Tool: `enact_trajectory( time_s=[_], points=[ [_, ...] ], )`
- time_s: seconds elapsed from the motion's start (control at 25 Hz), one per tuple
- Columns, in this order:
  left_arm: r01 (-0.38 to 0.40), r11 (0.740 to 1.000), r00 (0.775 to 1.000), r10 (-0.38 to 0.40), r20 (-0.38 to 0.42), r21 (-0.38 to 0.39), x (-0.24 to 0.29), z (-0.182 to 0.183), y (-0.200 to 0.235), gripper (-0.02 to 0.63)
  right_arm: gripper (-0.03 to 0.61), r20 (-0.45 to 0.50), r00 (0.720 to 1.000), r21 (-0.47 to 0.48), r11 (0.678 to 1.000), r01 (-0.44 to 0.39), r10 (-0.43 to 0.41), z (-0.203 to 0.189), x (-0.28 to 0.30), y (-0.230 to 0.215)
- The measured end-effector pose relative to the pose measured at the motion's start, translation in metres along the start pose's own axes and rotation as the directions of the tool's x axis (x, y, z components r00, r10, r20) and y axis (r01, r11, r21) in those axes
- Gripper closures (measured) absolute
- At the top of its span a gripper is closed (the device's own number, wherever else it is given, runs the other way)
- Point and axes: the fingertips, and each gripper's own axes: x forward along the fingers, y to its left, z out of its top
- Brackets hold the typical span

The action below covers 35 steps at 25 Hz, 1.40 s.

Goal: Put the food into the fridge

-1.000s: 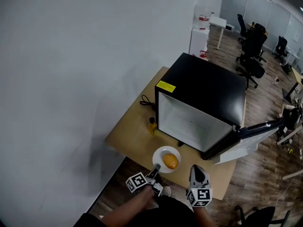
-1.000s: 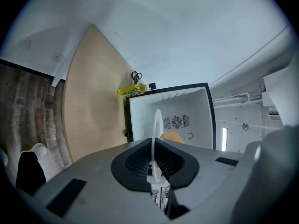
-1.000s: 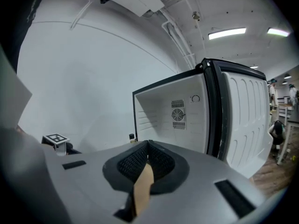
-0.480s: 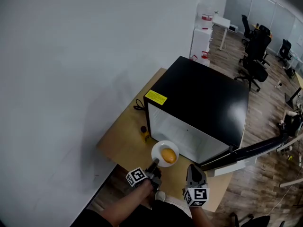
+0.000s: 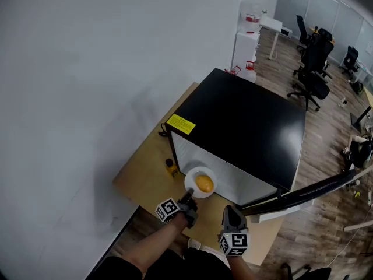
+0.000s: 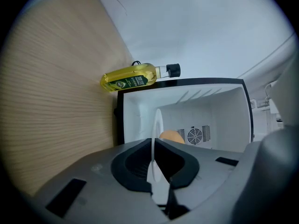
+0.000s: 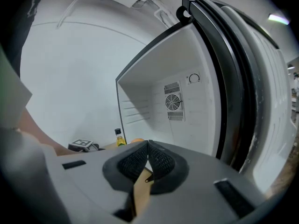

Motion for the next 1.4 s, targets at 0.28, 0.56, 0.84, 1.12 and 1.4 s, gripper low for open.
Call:
enact_trajectory(
  time_s=[0.28,0.56,0.84,1.12,1.4],
  points=[
    [-0.037,0.999,0.999,0.038,-0.016,0.028,0.021,0.009,0.024,0.592,0.518,-0.024,0.999,0.023,0.999,-0.034,0.034,-0.010,0.007,0.007],
    [-0.064,0.997,0.998,0.064,-0.004,0.043,0.037,0.026,0.034,0.592,0.518,-0.036,0.998,0.030,0.998,-0.053,0.054,-0.015,0.011,0.008],
    [-0.063,0.998,0.998,0.063,0.000,0.028,0.072,0.037,0.034,0.592,0.518,-0.041,0.997,0.010,0.998,-0.068,0.068,-0.014,0.025,0.008],
    [-0.082,0.997,0.997,0.082,-0.007,-0.006,0.097,0.036,0.035,0.592,0.518,-0.019,0.998,0.011,0.998,-0.063,0.063,0.004,0.038,0.011],
    [-0.089,0.996,0.996,0.089,0.023,-0.009,0.111,0.037,0.033,0.592,0.518,-0.012,0.999,0.027,0.999,-0.046,0.046,0.014,0.057,0.007]
  ],
)
